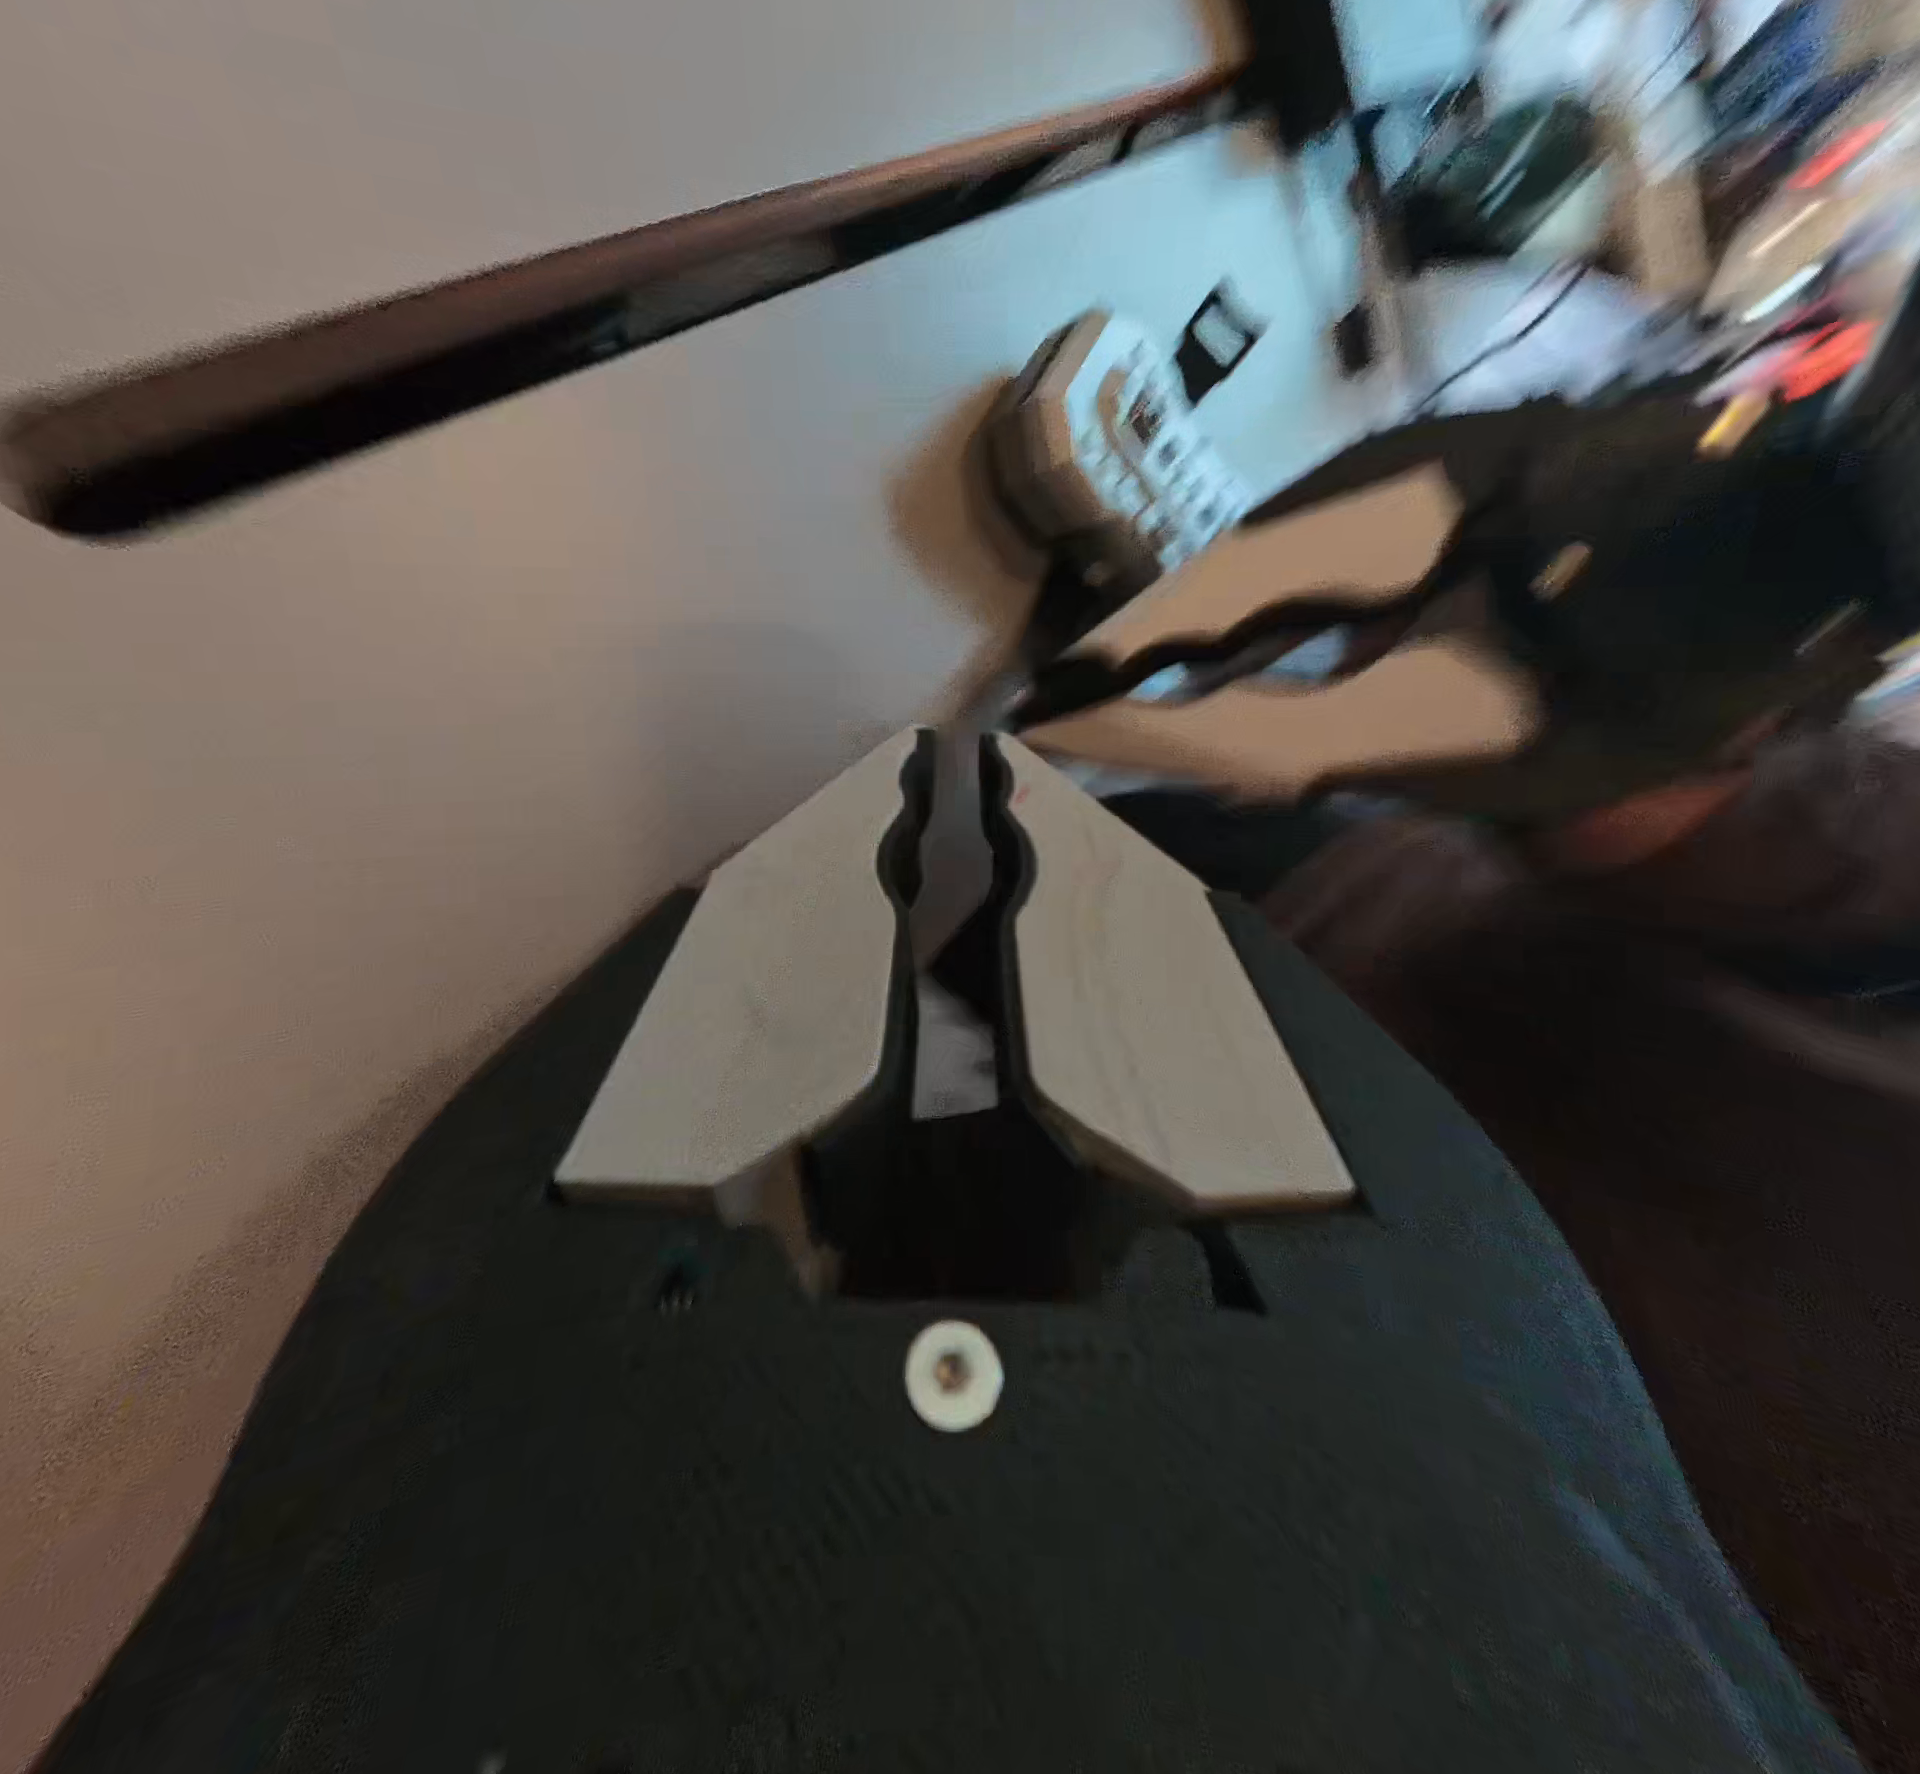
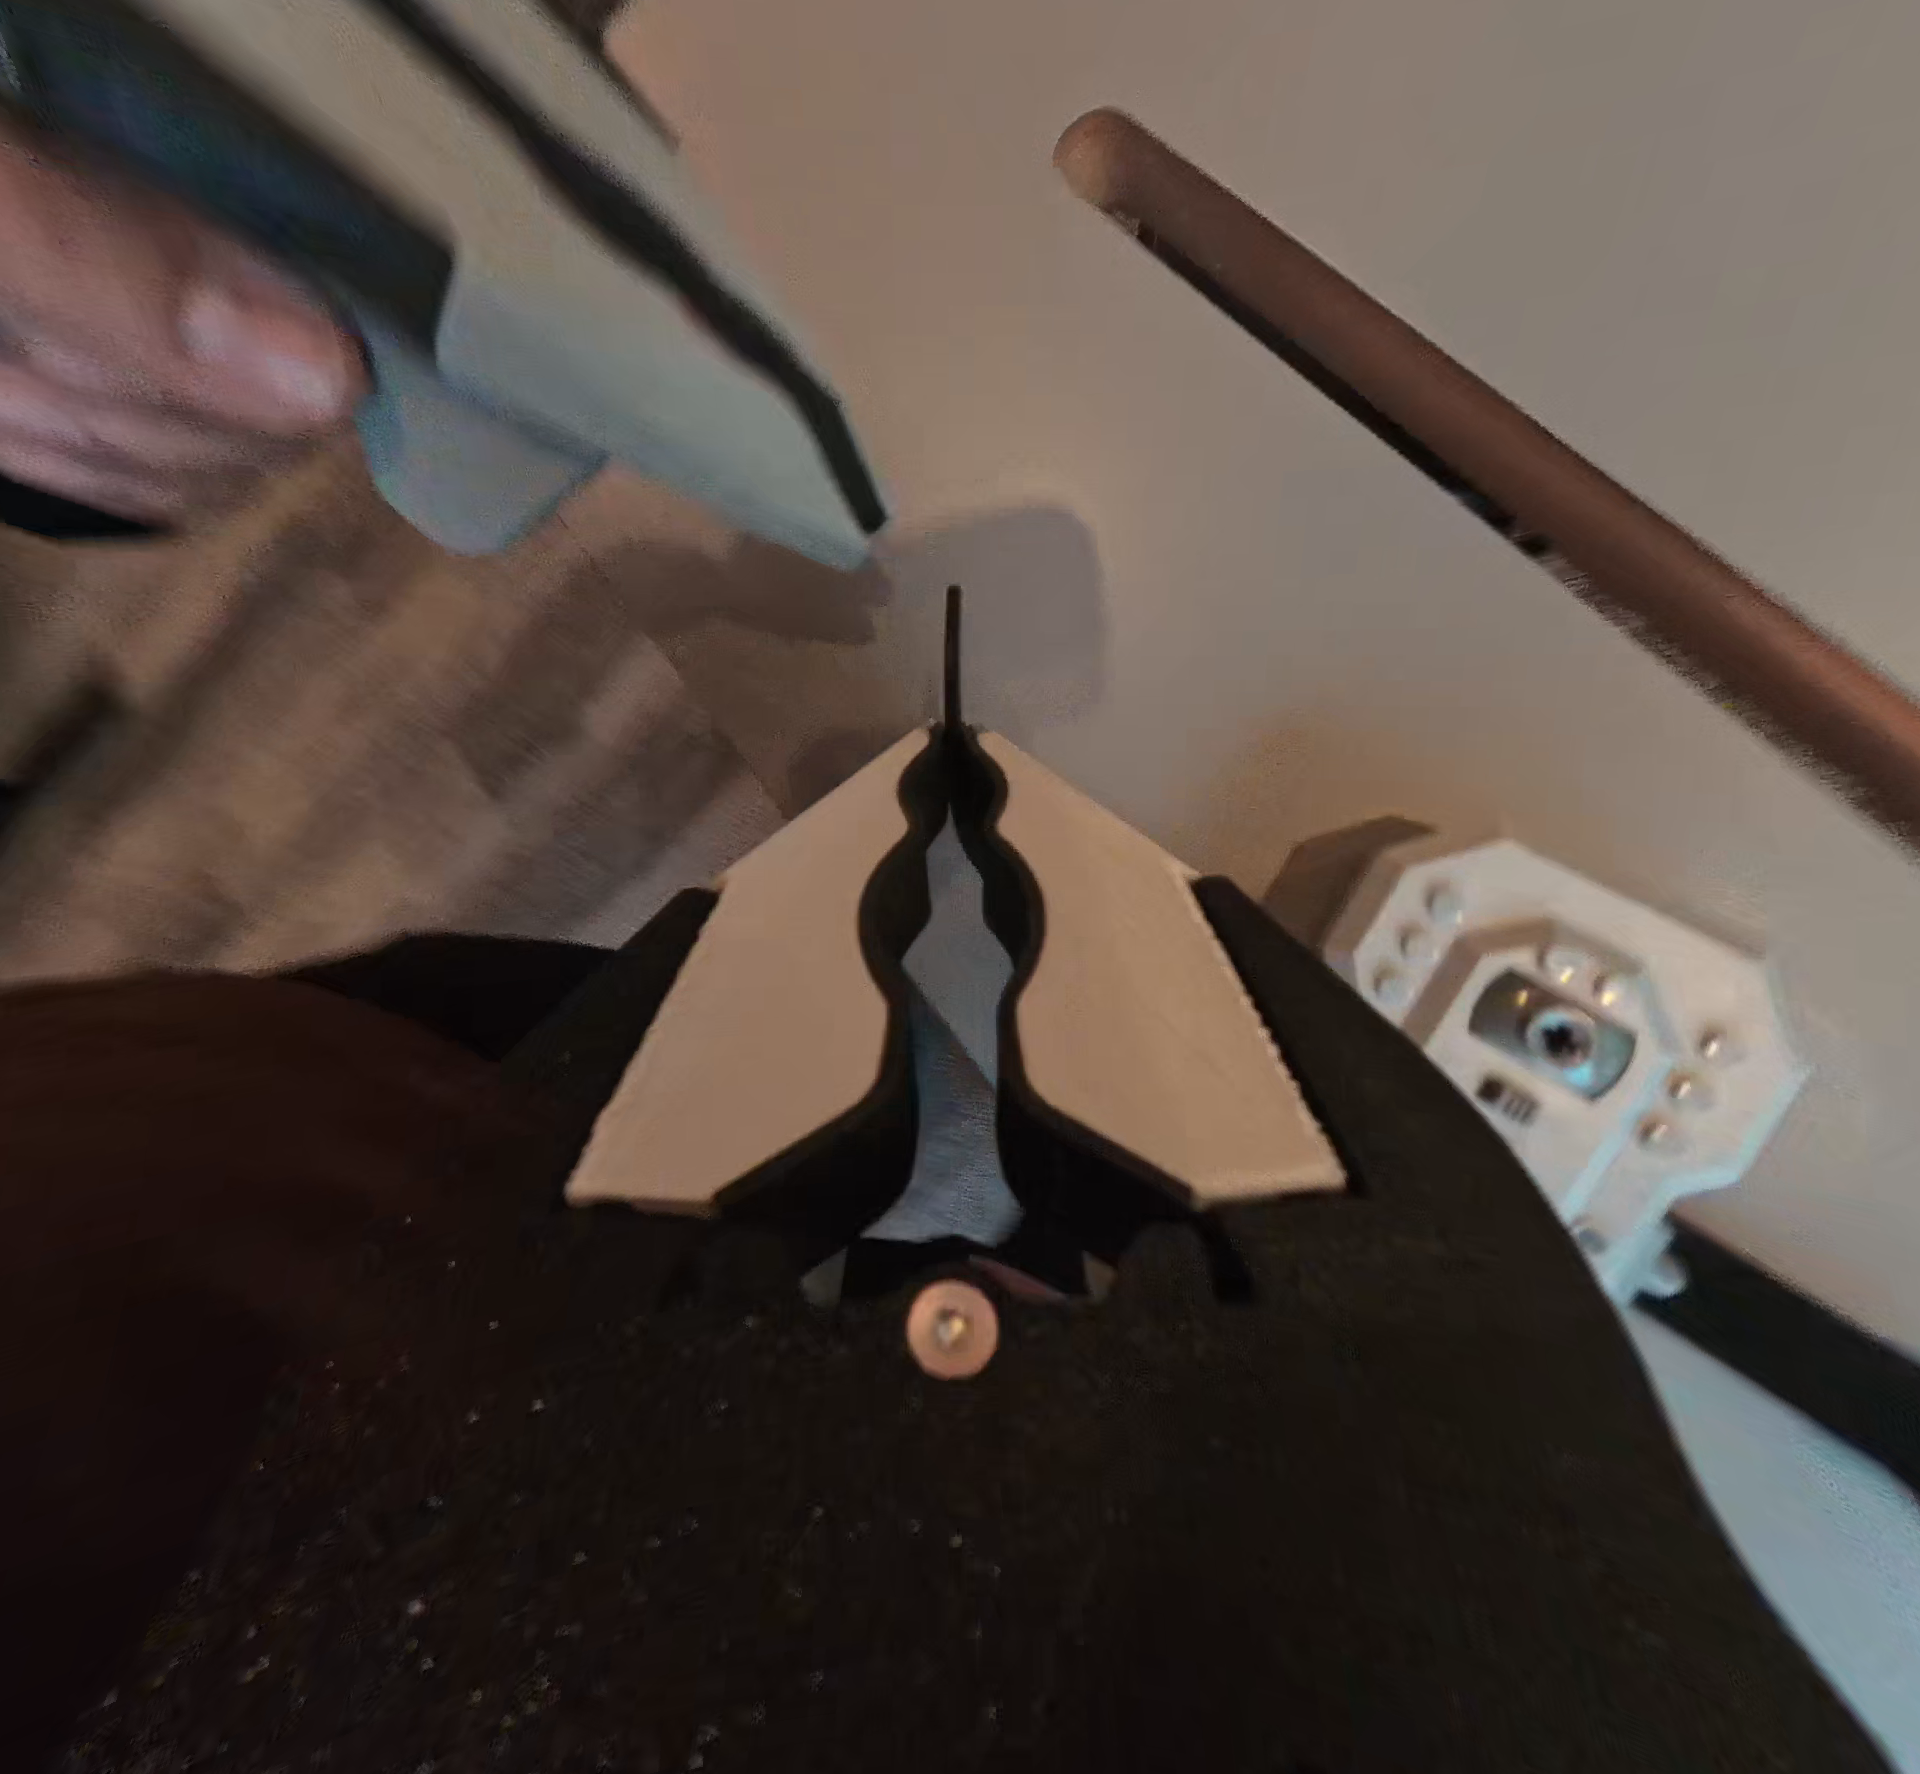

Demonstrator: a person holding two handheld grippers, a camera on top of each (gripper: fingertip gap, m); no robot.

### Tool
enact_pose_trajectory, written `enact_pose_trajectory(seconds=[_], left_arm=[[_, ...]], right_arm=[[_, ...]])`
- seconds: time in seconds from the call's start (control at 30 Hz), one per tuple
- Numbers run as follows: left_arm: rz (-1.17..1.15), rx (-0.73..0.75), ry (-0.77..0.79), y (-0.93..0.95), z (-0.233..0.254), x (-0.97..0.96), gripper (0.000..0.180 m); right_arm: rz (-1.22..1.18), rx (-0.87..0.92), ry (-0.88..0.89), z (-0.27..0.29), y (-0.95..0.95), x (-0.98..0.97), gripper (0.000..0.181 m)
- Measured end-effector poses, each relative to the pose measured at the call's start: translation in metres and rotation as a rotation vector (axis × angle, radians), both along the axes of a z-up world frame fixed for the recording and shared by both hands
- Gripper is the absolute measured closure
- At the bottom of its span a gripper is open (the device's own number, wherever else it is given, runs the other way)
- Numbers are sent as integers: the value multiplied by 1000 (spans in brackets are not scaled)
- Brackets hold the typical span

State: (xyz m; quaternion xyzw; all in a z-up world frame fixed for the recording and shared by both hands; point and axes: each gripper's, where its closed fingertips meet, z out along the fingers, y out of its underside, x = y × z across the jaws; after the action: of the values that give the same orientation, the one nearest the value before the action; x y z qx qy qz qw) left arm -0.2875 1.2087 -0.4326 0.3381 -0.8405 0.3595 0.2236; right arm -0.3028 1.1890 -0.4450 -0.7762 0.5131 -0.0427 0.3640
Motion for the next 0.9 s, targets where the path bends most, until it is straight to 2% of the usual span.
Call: enact_pose_trajectory(seconds=[0.07, 0.13, 0.2, 0.37, 0.47, 0.57, 0.7, 0.8, 0.9], left_arm=[[-136, 88, -211, 3, -8, -7, 171], [-227, 110, -291, -5, -13, -22, 155], [-248, 99, -336, -17, -17, -27, 153], [-178, -54, -250, -50, -3, -30, 147], [-218, -95, -267, -61, 3, -32, 149], [-241, -148, -208, -76, 9, -38, 150], [-231, -255, -104, -92, 23, -40, 158], [-243, -247, -24, -95, 18, -40, 174], [-254, -244, 20, -96, 19, -42, 177]], right_arm=[[-109, 186, 71, 10, -9, 1, 181], [-207, 348, 118, 18, -20, 4, 181], [-276, 470, 145, 25, -31, 7, 181], [-395, 734, 204, 39, -51, 10, 181], [-452, 872, 221, 46, -60, 12, 181], [-478, 963, 234, 50, -65, 11, 181], [-473, 992, 249, 49, -67, 7, 180], [-471, 984, 252, 48, -70, 6, 179], [-465, 947, 242, 47, -74, 6, 176]])
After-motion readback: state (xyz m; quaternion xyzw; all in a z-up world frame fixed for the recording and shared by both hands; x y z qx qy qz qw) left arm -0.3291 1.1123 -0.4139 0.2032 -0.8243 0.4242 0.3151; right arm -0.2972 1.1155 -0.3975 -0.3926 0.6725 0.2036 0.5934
